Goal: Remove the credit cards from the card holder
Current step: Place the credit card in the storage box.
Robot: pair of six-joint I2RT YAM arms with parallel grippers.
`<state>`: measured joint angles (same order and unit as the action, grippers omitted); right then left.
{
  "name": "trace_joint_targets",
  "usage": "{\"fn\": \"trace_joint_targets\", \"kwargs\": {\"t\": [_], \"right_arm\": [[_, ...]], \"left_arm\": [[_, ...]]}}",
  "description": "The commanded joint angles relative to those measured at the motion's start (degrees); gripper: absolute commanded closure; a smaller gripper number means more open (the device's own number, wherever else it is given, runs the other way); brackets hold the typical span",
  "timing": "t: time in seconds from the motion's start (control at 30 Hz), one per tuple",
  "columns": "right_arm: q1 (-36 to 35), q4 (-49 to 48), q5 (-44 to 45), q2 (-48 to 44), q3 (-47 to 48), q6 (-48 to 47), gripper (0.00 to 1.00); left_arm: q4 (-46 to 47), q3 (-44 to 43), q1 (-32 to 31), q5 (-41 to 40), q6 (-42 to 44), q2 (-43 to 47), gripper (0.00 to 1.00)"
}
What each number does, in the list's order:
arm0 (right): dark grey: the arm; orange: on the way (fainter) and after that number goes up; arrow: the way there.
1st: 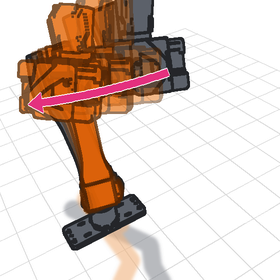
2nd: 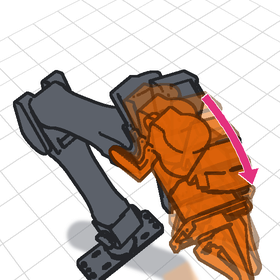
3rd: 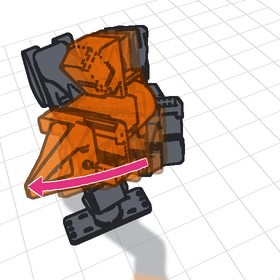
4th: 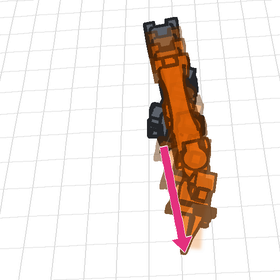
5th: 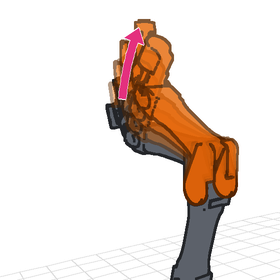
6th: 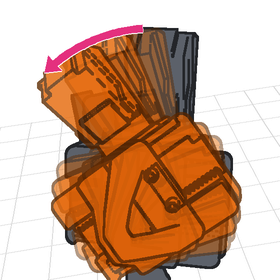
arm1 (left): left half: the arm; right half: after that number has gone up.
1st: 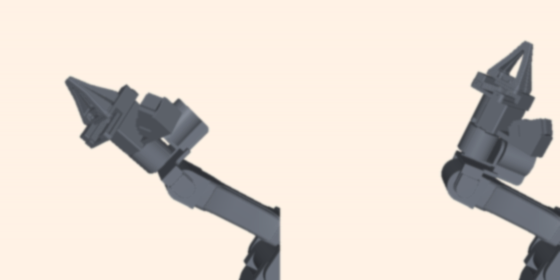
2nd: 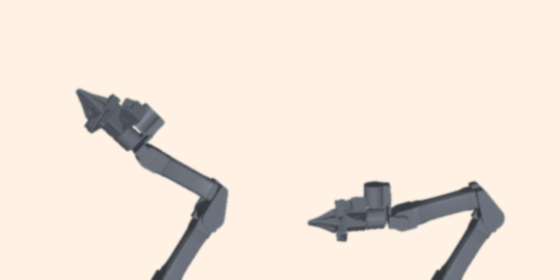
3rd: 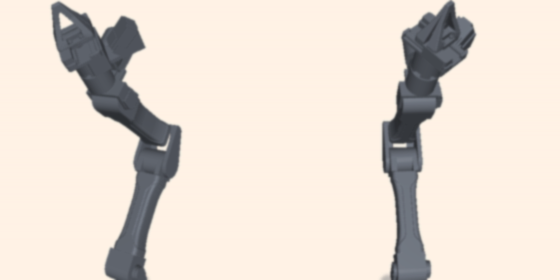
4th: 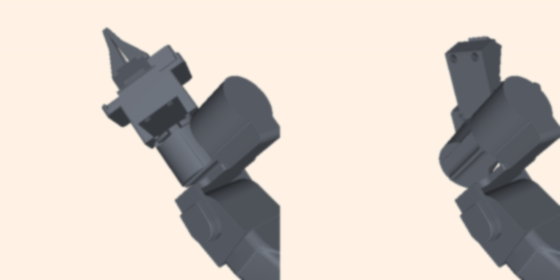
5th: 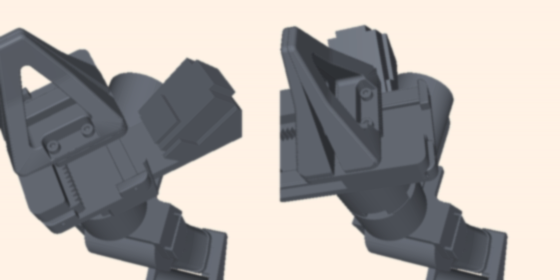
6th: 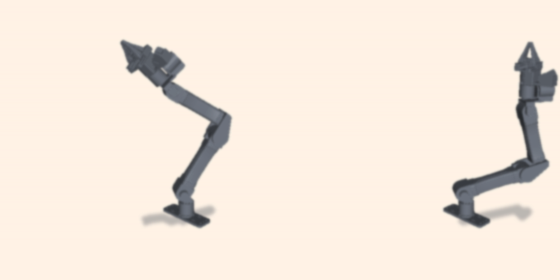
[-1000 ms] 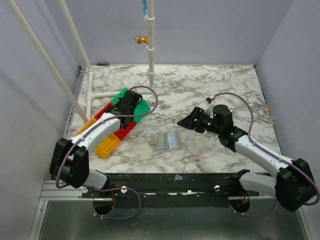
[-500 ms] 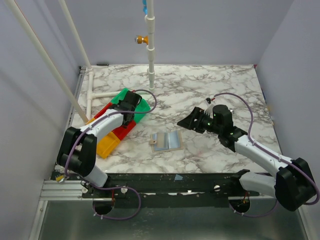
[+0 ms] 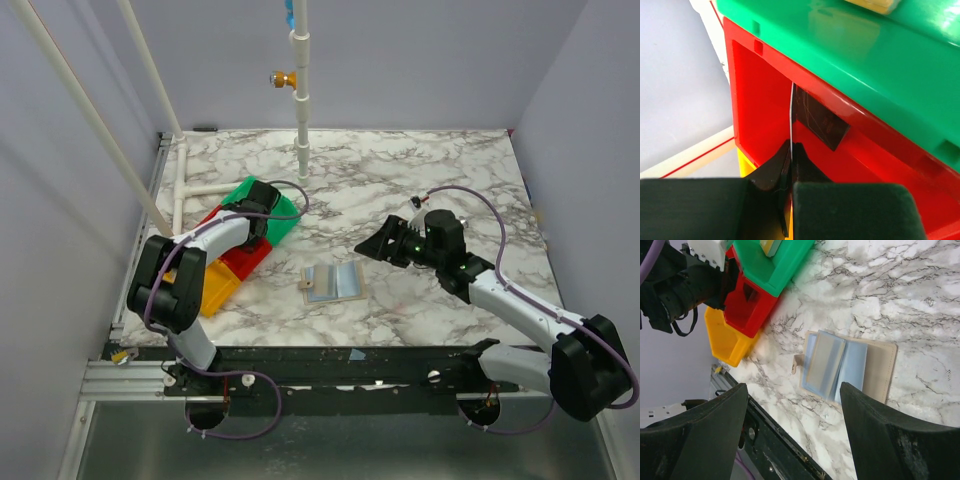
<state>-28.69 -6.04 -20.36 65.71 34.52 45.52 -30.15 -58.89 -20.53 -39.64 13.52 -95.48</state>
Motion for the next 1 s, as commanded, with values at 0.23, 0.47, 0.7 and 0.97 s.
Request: {"fn": "trace_joint_targets", "kwargs": {"t": [0.23, 0.47, 0.7, 0.97], "right_arm": [[0.2, 1.6, 0.1, 0.1, 0.2, -0.9, 0.22], [0.2, 1.6, 0.3, 0.2, 0.1, -1.0, 0.22], [0.1, 1.6, 0.4, -0.1, 0.0, -0.9, 0.22], [0.2, 1.6, 0.6, -0.5, -0.3, -0.9, 0.22]], "left_arm": [[-3.9, -6.2, 1.7, -4.0, -3.7, -4.8, 1.0], [-6.2, -7.9, 2.0, -4.1, -5.6, -6.5, 0.95], [-8.2, -9.5, 2.6, -3.8, -7.2, -7.6, 0.78], [-9.5, -10.2, 2.7, -3.3, -8.1, -7.8, 0.7]]}}
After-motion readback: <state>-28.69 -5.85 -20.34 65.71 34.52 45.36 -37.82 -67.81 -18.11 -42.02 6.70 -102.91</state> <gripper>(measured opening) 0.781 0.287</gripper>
